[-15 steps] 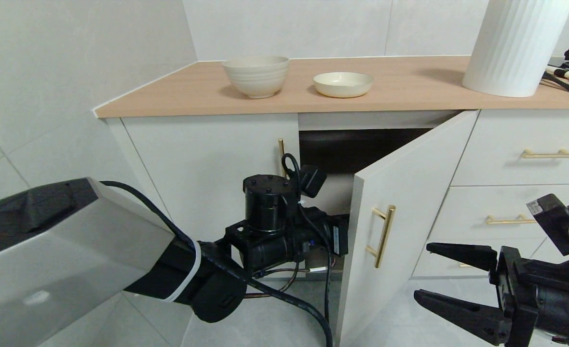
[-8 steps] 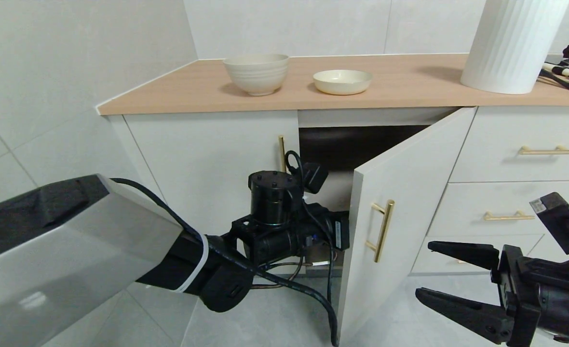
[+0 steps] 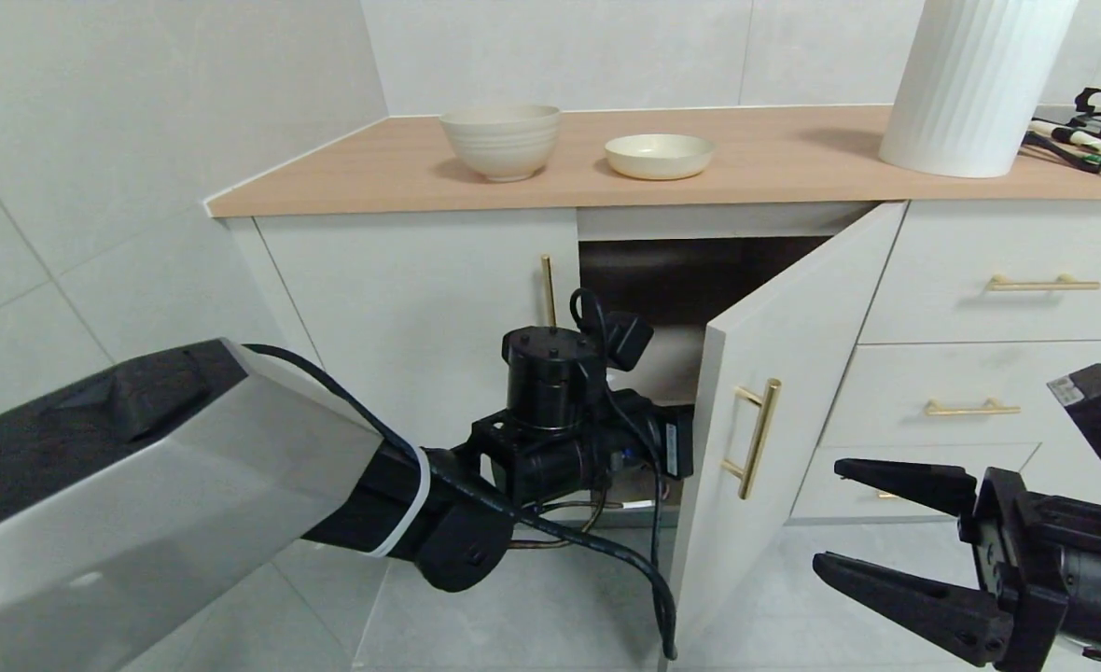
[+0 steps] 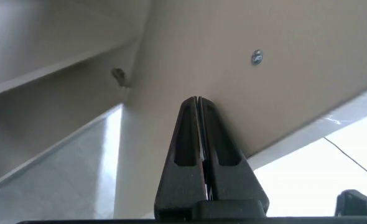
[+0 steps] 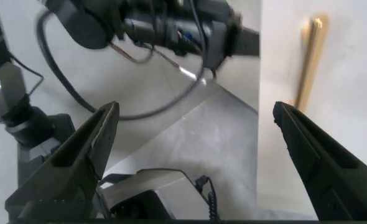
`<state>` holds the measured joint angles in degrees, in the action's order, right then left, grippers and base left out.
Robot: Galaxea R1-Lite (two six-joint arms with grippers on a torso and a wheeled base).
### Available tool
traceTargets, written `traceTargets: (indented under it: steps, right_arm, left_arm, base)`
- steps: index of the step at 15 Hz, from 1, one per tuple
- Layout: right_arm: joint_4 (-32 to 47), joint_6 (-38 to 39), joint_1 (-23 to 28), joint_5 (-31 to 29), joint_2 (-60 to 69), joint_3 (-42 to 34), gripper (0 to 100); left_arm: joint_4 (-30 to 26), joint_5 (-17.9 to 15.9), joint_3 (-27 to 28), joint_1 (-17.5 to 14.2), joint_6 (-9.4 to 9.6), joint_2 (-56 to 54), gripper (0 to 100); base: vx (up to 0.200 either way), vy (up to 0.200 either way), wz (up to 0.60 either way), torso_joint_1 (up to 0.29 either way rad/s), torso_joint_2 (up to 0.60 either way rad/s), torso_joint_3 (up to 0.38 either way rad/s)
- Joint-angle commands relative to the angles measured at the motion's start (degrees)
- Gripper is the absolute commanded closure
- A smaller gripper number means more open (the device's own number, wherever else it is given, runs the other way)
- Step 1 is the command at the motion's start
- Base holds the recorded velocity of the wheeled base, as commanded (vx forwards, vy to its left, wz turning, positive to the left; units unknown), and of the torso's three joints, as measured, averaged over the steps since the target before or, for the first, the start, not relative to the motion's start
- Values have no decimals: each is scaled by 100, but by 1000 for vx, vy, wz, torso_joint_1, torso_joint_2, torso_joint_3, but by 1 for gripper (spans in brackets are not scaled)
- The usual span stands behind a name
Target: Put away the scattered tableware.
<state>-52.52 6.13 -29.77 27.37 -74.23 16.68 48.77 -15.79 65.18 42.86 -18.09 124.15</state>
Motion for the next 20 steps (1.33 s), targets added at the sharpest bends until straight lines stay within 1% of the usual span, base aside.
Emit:
traceTargets:
  steps: [1,2,4,5,6,7,8,9,10,12,13,14,16,17,20]
  right_arm:
    - [-4,-7,-29,14,277,37,0]
    - [5,-7,-46,23,488,99,0]
    - [40,11,-55,41,1139,336,0]
    - [233,11,-73,49,1543,538,0]
    - [462,11,-143,58,1780,679,0]
    - [1332,11,-354,76,2281,987,0]
    - [1894,11,-504,76,2519,1145,0]
    - [2246,11,-609,85,2642,1233,0]
    - [2316,11,-627,85,2642,1242,0]
    - [2351,11,-627,181,2562,1215,0]
    - [2351,11,-627,181,2527,1215,0]
    - [2360,11,-627,164,2457,1215,0]
    - [2360,20,-627,146,2132,1180,0]
    - [2351,28,-618,128,1833,1162,0]
    - [2316,108,-600,-170,1016,1154,0]
  left_arm:
    - [9,-12,47,328,-1,48,100]
    - [-17,-12,100,557,-1,48,100]
    - [-395,-12,381,987,-1,66,100]
    - [-562,-12,566,1207,-1,153,100]
    - [-580,-12,654,1321,-1,224,100]
    - [-544,23,741,1611,7,312,100]
    - [-518,41,715,1717,7,259,100]
    - [-474,49,654,1726,7,153,100]
    - [-474,49,531,1717,7,30,100]
    - [-386,49,284,1602,-1,-154,100]
    - [-281,49,153,1506,-1,-233,100]
    - [-149,76,-23,1339,-1,-348,100]
    - [-35,137,-401,855,16,-664,100]
    - [-8,304,-700,539,25,-910,100]
    - [18,999,-1693,-384,34,-1631,100]
  base:
    - [0,0,0,0,0,0]
    - [0,0,0,0,0,0]
    - [0,0,0,0,0,0]
    - [0,0,0,0,0,0]
    - [0,0,0,0,0,0]
    - [0,0,0,0,0,0]
    - [0,0,0,0,0,0]
    - [0,0,0,0,0,0]
    - [0,0,0,0,0,0]
    - [0,0,0,0,0,0]
    - [0,0,0,0,0,0]
    - [0,0,0,0,0,0]
    - [0,0,0,0,0,0]
    - [0,0,0,0,0,0]
    - [0,0,0,0,0,0]
